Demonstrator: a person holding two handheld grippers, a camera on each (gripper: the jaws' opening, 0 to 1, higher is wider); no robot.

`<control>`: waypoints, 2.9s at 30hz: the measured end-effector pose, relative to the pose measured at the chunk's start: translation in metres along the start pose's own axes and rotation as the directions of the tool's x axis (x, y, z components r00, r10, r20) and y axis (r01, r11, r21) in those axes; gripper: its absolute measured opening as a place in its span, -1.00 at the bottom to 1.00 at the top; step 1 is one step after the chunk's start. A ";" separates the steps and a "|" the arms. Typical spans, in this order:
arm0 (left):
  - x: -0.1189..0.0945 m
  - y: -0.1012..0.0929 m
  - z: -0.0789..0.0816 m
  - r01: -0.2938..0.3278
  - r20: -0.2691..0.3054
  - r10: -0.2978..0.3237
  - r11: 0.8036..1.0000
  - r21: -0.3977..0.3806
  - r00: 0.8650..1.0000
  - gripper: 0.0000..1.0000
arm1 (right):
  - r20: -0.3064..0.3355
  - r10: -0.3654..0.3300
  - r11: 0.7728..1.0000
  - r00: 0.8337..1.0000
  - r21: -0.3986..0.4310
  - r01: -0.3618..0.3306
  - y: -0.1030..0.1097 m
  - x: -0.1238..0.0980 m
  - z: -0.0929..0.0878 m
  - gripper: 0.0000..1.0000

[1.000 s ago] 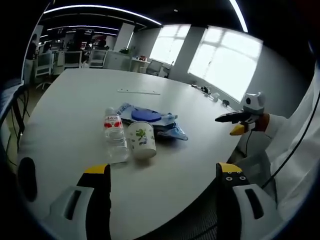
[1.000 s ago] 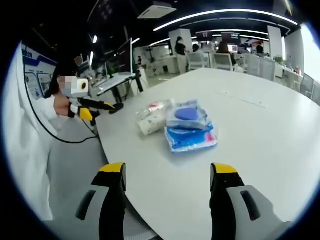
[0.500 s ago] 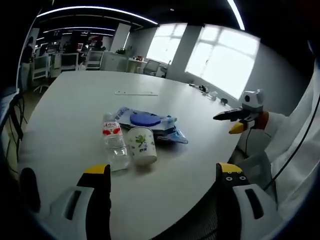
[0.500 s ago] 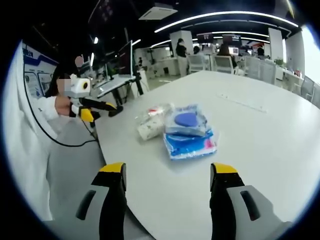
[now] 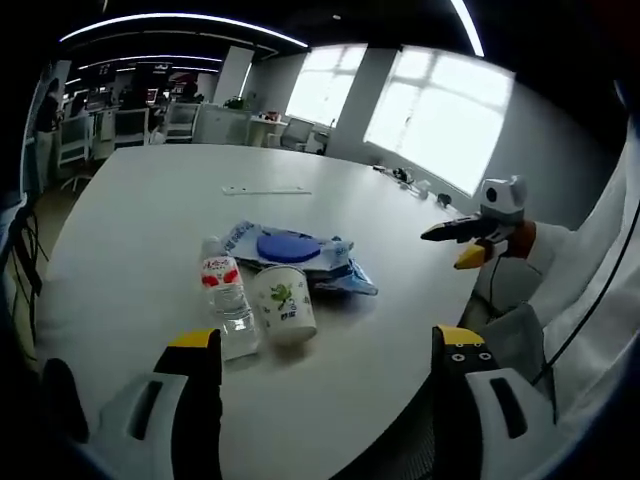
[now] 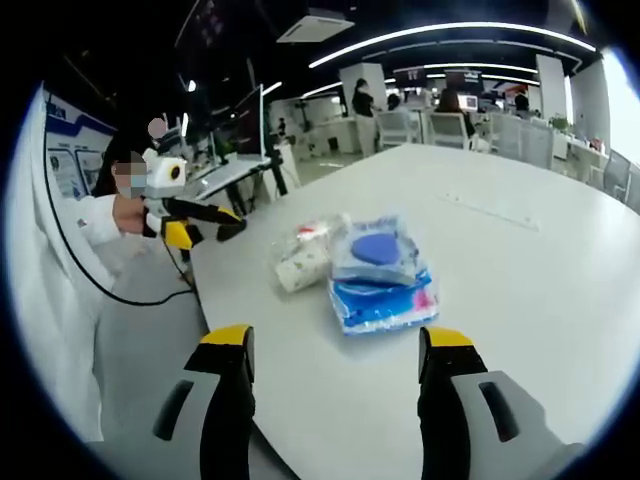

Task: Arrange the tabletop items into an orderly group along one side of the table until the central work area is clear of visible clutter.

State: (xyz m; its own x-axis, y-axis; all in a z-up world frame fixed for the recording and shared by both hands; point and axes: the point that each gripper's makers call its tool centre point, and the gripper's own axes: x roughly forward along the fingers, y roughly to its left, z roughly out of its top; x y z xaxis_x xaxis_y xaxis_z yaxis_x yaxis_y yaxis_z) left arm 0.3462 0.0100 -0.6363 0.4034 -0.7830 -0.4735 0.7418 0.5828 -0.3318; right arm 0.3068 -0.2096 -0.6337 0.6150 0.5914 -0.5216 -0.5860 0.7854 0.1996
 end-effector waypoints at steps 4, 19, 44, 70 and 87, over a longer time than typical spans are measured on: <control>0.002 0.002 0.003 0.002 -0.002 -0.002 1.000 0.003 1.000 0.77 | 0.005 0.008 1.000 1.000 0.003 -0.008 0.001 0.006 0.005 0.28; 0.012 0.010 0.009 0.007 -0.003 -0.007 1.000 -0.004 1.000 0.77 | 0.012 0.028 0.999 1.000 0.046 -0.028 -0.007 0.030 0.017 0.25; 0.029 0.026 0.015 0.024 -0.018 -0.024 1.000 -0.013 1.000 0.76 | 0.063 -0.031 0.976 0.998 0.216 0.017 -0.034 0.066 0.036 -0.05; 0.047 0.032 0.015 0.050 -0.030 -0.051 0.998 -0.032 0.998 0.75 | 0.056 -0.084 0.848 0.995 0.529 0.042 -0.030 0.106 0.027 -0.31; 0.059 0.035 0.019 0.080 -0.035 -0.081 0.996 -0.028 0.996 0.74 | 0.031 -0.103 0.725 0.994 0.686 0.053 -0.035 0.121 0.017 -0.57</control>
State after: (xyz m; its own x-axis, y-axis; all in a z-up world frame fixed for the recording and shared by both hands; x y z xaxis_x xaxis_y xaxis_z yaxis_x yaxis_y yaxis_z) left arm 0.4062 -0.0197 -0.6604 0.3232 -0.8195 -0.4732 0.7564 0.5242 -0.3912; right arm 0.4109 -0.1621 -0.6897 0.6881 0.5131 -0.5131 -0.0301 0.7267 0.6863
